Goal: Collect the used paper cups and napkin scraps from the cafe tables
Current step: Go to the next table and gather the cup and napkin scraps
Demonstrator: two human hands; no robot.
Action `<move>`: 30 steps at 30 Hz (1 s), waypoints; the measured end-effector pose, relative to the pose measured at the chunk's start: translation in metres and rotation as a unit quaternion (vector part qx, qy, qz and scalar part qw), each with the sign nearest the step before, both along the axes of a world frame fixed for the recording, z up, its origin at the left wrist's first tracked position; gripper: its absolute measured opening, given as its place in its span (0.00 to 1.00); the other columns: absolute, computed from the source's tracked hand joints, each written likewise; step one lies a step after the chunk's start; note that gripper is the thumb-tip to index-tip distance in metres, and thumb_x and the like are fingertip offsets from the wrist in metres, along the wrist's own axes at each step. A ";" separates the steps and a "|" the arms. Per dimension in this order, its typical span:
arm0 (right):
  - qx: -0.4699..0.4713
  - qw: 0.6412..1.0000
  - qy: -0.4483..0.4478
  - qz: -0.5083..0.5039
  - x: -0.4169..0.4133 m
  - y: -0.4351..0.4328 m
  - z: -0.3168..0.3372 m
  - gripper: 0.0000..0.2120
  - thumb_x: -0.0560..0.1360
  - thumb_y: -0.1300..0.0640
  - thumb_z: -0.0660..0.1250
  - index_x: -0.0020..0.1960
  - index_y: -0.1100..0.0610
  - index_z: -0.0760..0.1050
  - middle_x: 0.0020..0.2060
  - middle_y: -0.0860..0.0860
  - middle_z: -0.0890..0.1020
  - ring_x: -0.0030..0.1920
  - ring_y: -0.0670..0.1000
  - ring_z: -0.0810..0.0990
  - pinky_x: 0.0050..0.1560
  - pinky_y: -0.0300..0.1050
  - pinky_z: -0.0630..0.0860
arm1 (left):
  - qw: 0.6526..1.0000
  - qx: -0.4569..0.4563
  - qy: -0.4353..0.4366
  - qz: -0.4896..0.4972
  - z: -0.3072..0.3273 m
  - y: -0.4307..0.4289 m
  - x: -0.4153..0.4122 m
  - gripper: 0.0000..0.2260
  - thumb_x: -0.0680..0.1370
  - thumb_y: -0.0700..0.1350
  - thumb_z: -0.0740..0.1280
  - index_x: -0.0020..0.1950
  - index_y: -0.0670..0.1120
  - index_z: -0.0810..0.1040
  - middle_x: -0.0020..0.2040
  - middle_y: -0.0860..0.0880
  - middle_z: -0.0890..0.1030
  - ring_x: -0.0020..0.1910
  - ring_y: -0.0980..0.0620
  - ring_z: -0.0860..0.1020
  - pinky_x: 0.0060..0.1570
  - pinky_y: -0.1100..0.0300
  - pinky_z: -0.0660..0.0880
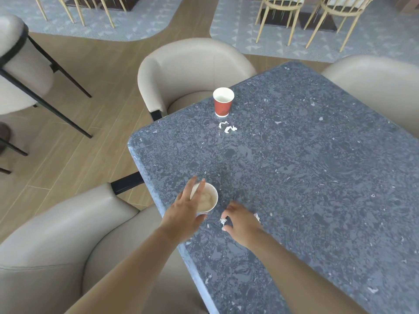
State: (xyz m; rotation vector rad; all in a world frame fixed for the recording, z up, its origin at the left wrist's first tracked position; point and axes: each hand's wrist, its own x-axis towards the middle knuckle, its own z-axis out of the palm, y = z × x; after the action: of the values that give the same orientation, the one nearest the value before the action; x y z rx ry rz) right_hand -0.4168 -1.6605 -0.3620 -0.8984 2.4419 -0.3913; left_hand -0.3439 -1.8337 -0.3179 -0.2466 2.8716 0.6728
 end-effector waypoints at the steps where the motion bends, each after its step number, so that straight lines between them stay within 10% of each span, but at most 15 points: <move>1: -0.006 1.000 0.002 -0.004 0.001 0.000 -0.001 0.11 0.75 0.56 0.66 0.56 0.57 0.75 0.57 0.51 0.72 0.56 0.51 0.73 0.52 0.39 0.66 | 1.000 0.004 0.002 -0.003 0.002 -0.002 0.002 0.37 0.75 0.50 0.66 0.75 0.55 0.43 0.76 0.54 0.42 0.70 0.44 0.63 0.57 0.50 0.75; 8: 0.002 1.000 0.016 -0.008 0.005 -0.001 -0.002 0.09 0.77 0.61 0.60 0.46 0.60 0.79 0.52 0.54 0.75 0.48 0.52 0.77 0.47 0.41 0.73 | 0.999 -0.036 0.021 -0.005 0.010 -0.009 0.017 0.20 0.75 0.51 0.65 0.66 0.55 0.65 0.73 0.54 0.54 0.65 0.51 0.68 0.45 0.57 0.76; 13: -0.011 1.000 0.003 -0.020 0.009 0.002 -0.002 0.11 0.76 0.57 0.64 0.58 0.55 0.74 0.56 0.52 0.74 0.54 0.52 0.75 0.53 0.45 0.73 | 0.999 -0.029 0.039 0.001 0.010 -0.013 0.022 0.13 0.76 0.48 0.65 0.60 0.53 0.72 0.71 0.55 0.62 0.65 0.52 0.68 0.46 0.56 0.77; 30: -0.067 0.996 0.017 -0.062 0.002 0.014 0.003 0.05 0.76 0.59 0.63 0.45 0.56 0.77 0.48 0.50 0.76 0.40 0.47 0.75 0.37 0.33 0.67 | 0.997 0.022 0.069 0.008 0.012 -0.008 0.016 0.06 0.77 0.43 0.64 0.52 0.49 0.78 0.54 0.53 0.78 0.54 0.50 0.76 0.41 0.58 0.73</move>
State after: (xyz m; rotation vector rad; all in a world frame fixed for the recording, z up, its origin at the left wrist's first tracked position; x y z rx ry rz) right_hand -0.4143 -1.6466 -0.3591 -0.8150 2.5348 -0.5957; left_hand -0.3278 -1.8420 -0.3061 -0.2240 2.9851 0.7831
